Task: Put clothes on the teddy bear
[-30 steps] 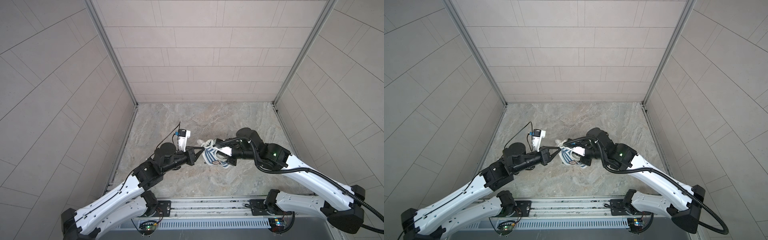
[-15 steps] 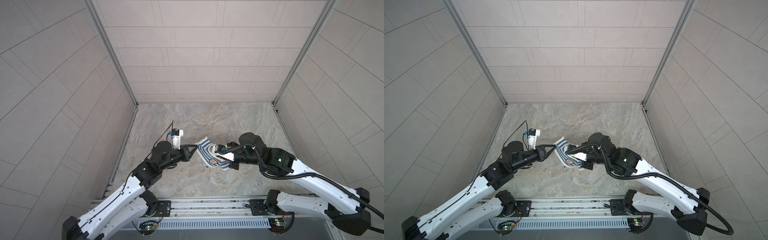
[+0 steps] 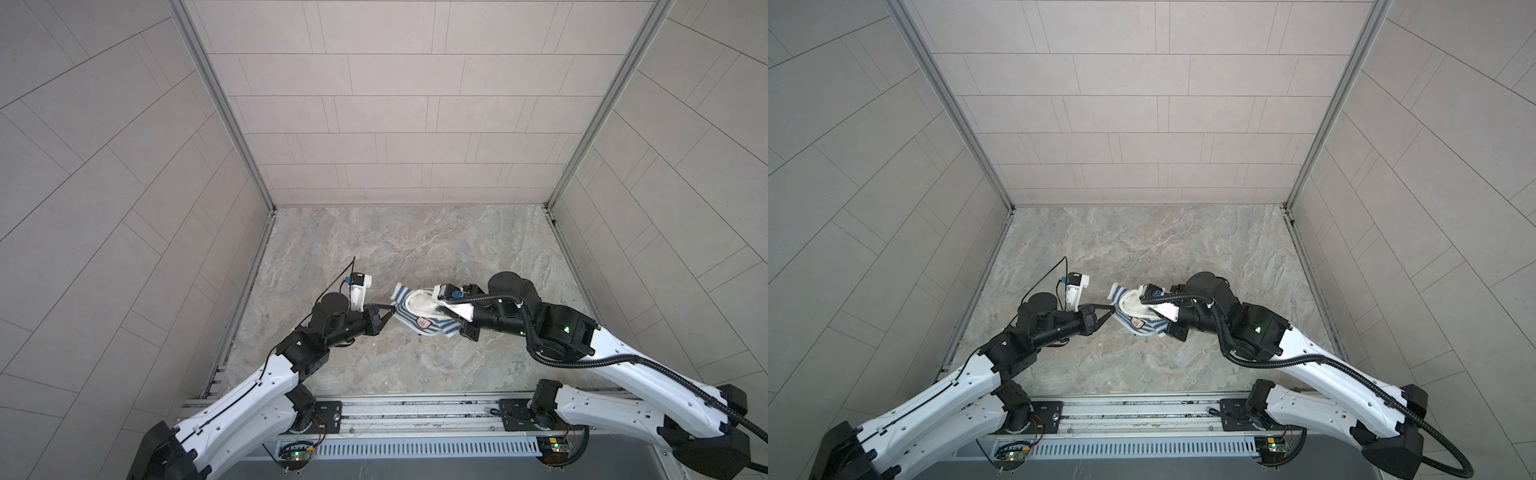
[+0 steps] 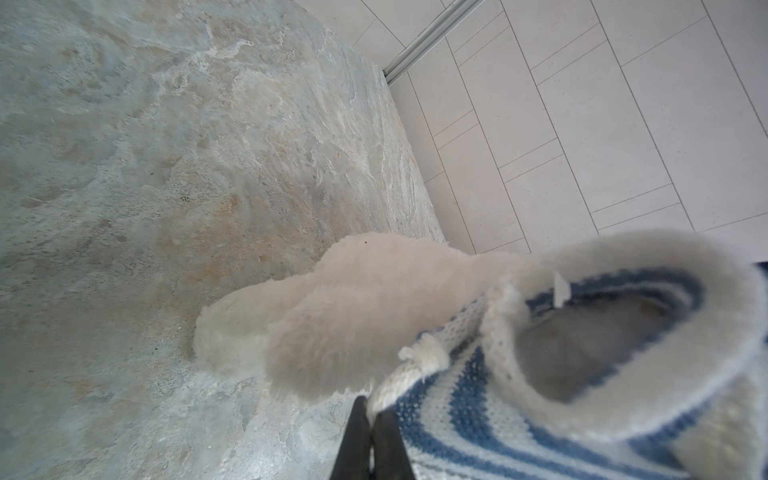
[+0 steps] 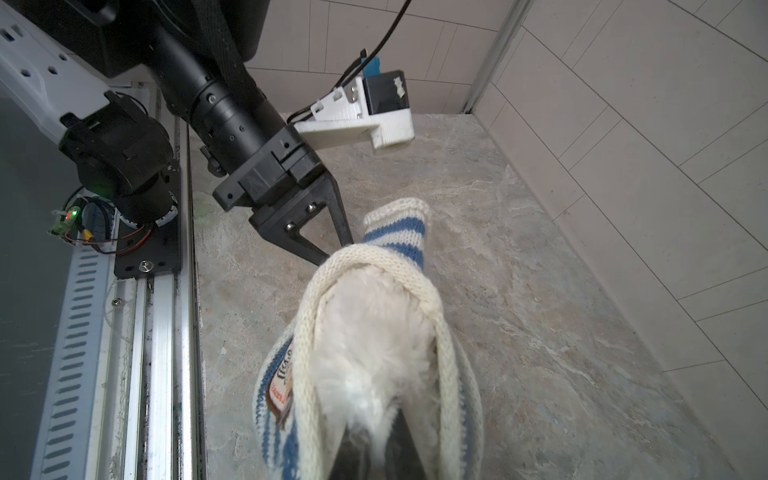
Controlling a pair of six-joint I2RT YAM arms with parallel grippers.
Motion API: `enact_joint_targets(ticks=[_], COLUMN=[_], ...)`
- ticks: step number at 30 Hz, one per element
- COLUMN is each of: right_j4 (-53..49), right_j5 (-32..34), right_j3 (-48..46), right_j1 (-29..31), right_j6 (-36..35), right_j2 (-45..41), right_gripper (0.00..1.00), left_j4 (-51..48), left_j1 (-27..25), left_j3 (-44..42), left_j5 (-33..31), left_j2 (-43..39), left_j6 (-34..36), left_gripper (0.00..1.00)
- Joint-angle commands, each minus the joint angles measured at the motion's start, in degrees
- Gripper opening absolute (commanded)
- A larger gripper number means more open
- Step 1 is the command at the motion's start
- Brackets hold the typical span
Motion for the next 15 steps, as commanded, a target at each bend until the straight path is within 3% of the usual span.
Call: enact_joint_targets(ticks=[1,10,15], right_j4=[8.90,14.70,15.61], right_j5=[-1.45,-3.49,-3.87], right_j3=[1.19,0.65,0.17], right_j1=[0.62,1.15,2.11], right_j6=[3.44,6.35,5.94], right_j2=[-2.86,-6.84,-6.45], right_gripper=[0.00,0.00,0.00], left_j4=[-0.23,3.42,9.35], left_j1=[0.10,-1.81,-8.41], left_j3=[-2.01,-3.79,-3.06], left_j5=[-1.72,-4.52,-4.32], left_j2=[2.99,7.62,5.54], left_j6=[5.66,7.81,11.26], left_gripper=[0.00,0.00,0.00])
